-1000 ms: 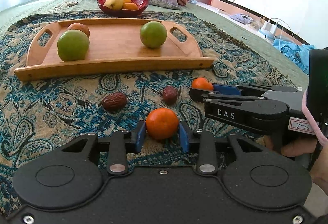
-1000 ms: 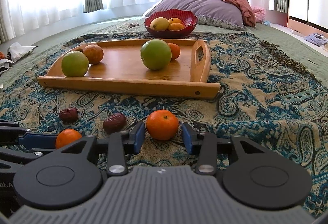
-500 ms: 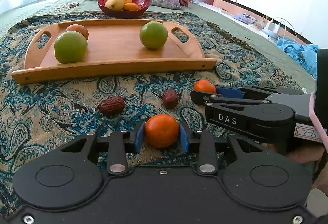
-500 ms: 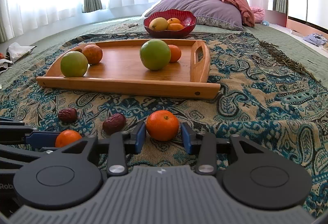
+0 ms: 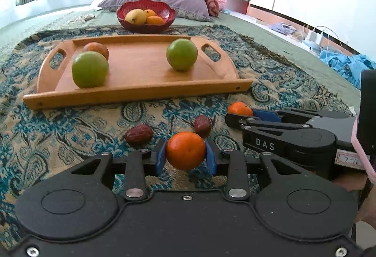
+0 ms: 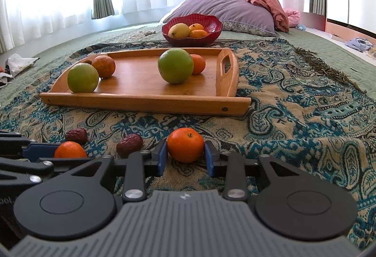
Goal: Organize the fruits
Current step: 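Carry both held tangerines up and over the wooden tray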
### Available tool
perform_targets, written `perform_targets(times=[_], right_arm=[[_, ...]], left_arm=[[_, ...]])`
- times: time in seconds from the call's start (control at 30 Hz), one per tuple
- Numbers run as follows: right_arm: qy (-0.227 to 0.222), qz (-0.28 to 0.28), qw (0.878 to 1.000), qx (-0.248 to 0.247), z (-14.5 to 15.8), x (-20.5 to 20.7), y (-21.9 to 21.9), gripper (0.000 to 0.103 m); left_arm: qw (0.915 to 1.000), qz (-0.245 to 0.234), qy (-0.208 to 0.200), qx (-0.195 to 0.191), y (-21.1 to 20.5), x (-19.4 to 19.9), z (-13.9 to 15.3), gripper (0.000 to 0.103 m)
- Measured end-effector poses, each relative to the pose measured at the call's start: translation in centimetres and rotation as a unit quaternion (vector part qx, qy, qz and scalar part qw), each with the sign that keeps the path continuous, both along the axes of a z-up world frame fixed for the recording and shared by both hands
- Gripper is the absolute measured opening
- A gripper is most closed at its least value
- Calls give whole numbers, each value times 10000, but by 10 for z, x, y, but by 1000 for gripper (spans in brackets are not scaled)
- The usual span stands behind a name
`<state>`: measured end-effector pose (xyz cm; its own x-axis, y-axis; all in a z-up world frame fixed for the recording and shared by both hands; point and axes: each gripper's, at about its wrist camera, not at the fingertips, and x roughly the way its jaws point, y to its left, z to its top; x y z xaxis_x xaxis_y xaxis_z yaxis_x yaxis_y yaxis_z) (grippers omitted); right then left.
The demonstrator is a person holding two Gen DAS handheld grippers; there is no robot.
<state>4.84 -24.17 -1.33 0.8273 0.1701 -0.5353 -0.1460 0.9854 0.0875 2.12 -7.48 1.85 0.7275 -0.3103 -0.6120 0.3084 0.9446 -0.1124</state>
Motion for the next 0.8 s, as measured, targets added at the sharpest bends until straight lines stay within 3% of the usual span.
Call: perform_targets(times=[0.47,0.8], right_arm=[[-369,-70,9993,66,17,-1,5,37],[-508,-213,9984,149,41,29,1,37]], left_arm=[[9989,223,-415,-78,20,19,25,33],[9965,508,-619,-257,56,80,64,33]])
